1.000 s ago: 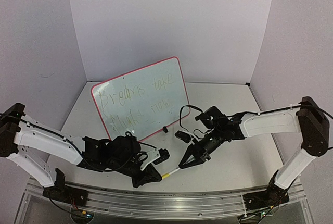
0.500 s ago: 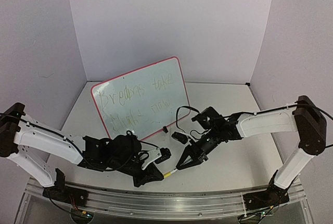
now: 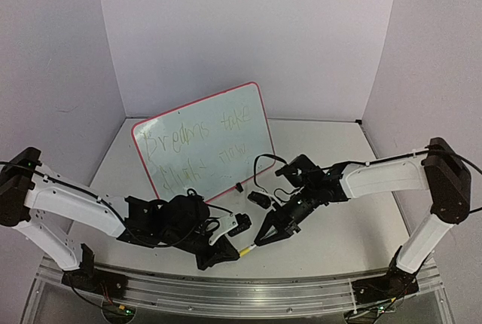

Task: Write a sentence on the whiteboard
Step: Insert the whiteboard marker without the cap into the pen cap.

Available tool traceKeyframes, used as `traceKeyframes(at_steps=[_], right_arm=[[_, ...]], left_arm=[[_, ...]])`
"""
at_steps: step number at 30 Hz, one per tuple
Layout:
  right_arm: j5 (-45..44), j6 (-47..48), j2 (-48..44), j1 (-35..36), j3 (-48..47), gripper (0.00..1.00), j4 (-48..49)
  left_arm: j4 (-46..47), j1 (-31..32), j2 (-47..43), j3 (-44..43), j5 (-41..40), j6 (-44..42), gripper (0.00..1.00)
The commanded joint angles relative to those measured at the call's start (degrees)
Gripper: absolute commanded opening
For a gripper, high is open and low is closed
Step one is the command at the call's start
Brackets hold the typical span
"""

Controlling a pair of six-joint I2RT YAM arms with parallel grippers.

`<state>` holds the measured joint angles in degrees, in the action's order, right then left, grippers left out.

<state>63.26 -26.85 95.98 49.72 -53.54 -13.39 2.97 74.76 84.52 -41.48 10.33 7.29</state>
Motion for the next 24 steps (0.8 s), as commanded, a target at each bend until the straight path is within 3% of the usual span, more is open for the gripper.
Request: traceKeyframes(at_steps=[1,24], right_arm=[[2.9,0.4,1.6,2.9,-2.8,0.00,2.4],[2.3,0.3,3.0,4.8,-3.8,0.00,2.1]], left_arm=[[8.4,0.0,0.8,-6.0,-2.2,-2.2,0.00],[11.6,-2.0,1.8,-12.1,-1.3,-5.3,0.00]])
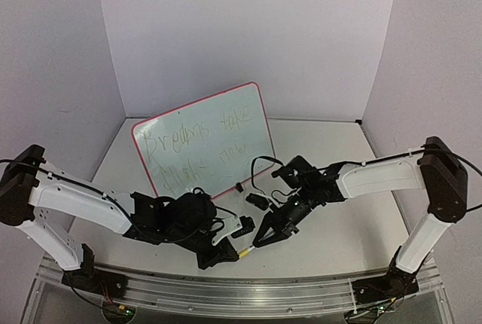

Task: Write a sentence on the whiteboard
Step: Insert the whiteboard marker without the cap into the pen cap, then put down the whiteboard marker at the center of the board.

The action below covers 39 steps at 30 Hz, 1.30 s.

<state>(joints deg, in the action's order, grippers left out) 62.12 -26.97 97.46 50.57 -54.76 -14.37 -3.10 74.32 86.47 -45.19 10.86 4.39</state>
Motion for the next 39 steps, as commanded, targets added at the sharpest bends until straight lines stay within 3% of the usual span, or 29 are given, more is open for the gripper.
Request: traceKeyframes(at_steps=[1,16,21,25,32,39], right_arm=[[3.5,0.4,1.5,4.0,-2.6,0.00,3.1],[3.3,0.5,1.9,4.4,-2.5,0.00,3.2],[-1.1,0.6,0.2,4.4,-2.7,0.00,2.7],[-11.2,1.5,-2.8,2.3,-3.2,0.00,-2.1],[-25.4,1.3,-11.9,-7.8,-1.9,0.00,-7.5],[-44.6,-0.6,-14.7,-11.6,-2.3,0.00,-9.6]], left_arm=[[17.9,-1.8,-0.1,-8.5,-1.6,-2.4,0.00],[21.2,-3.8,1.1,-11.8,0.6,-2.3,0.00],[19.3,-4.6,-0.2,-10.4,-0.8,-1.6,0.00],[16.0,-5.7,-3.8,-6.2,-5.4,0.5,0.16],[3.1,-9.4,-10.7,1.6,-14.8,7.0,0.53],[-1.6,-11.3,-12.6,5.6,-18.3,13.2,0.67]])
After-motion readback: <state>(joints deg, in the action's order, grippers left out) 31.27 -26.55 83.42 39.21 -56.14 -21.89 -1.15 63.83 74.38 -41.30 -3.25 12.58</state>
